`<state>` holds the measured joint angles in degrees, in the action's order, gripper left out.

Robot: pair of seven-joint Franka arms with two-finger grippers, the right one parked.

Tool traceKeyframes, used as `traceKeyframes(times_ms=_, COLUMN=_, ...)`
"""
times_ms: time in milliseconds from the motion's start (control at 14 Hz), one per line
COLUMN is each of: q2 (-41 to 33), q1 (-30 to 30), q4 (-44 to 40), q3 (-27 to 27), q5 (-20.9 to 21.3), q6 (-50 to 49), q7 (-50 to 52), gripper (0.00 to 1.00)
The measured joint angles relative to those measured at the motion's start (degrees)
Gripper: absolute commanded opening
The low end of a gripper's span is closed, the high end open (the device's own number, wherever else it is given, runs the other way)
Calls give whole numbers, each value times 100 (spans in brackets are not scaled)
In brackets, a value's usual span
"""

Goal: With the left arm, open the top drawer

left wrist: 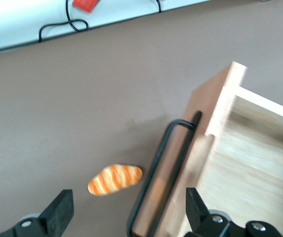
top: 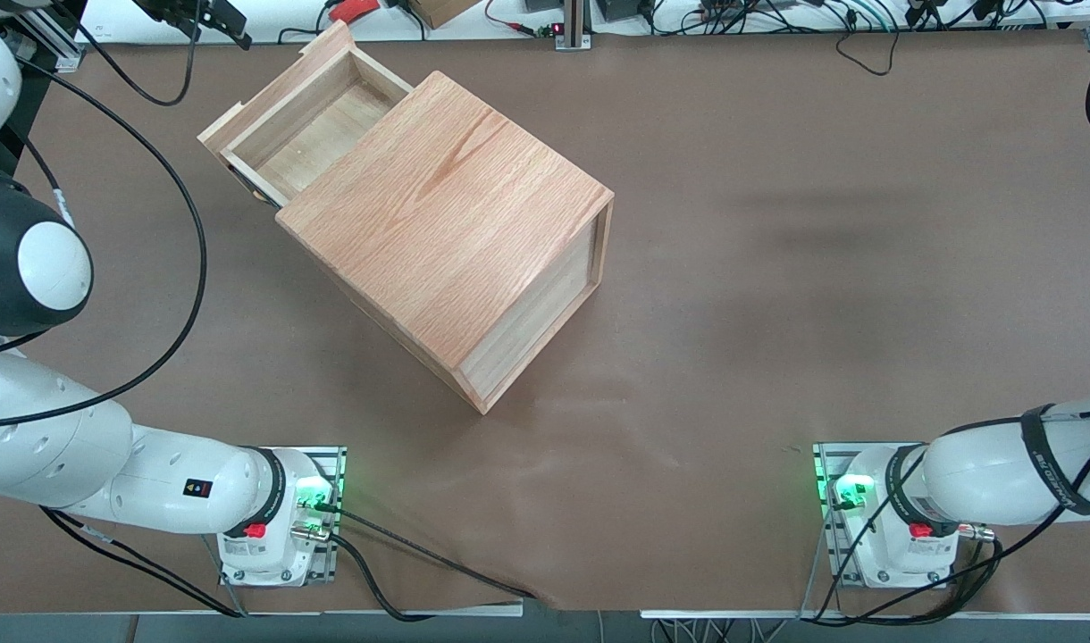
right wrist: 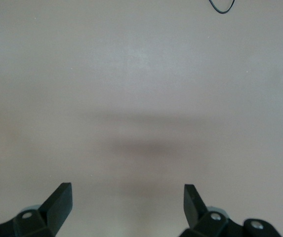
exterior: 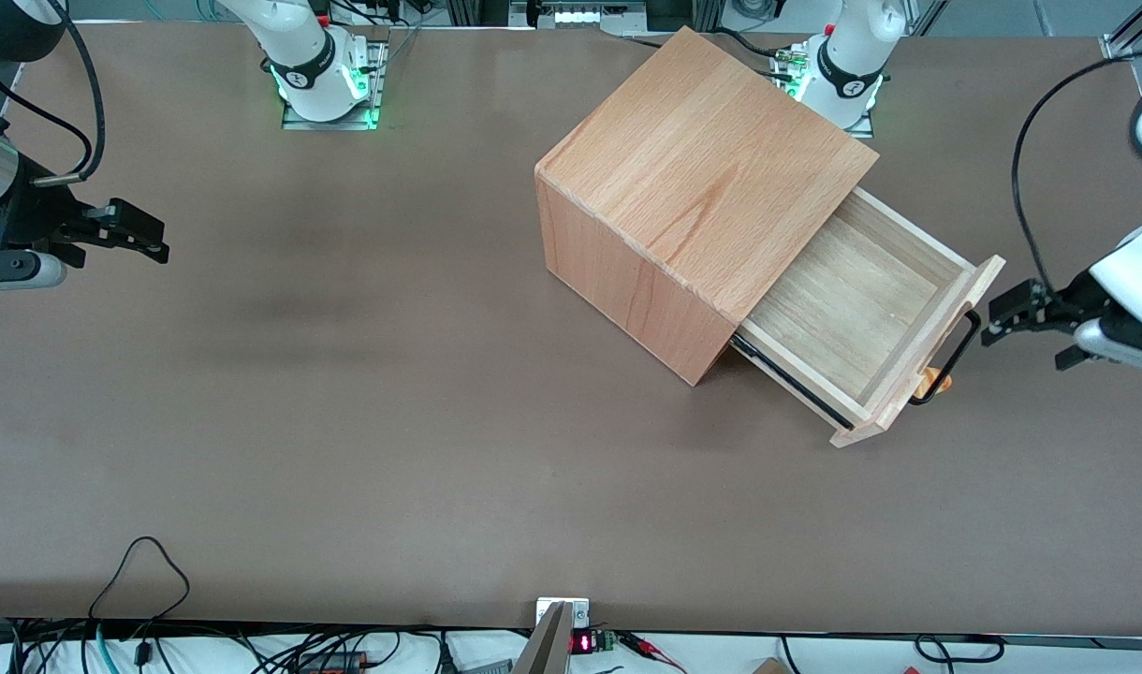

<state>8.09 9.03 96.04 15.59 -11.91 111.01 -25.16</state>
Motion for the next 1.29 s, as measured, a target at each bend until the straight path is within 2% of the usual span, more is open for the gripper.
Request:
traceKeyframes(times_ms=214, q2=-262, q1=39, q4=-259, q3=-1, q5=583, q6=-895, q7=806, gripper=100)
traceKeyframes(times_ms=357, q2=-525, q1=87, q4=-379, q3=-5, q5=807, q6=-1481, q7=1290, gripper=100)
traceKeyframes(times_ms=571, q2=-747, q1=90, q4=-429, q3=-5, q5=894, q6=-2025, q7=1806, gripper=100)
traceKeyframes(times_ms=1286, q2=-706, q1=91, q4=-429, q3=-5, q5=895, q6=-2043, q7=1930, gripper=100)
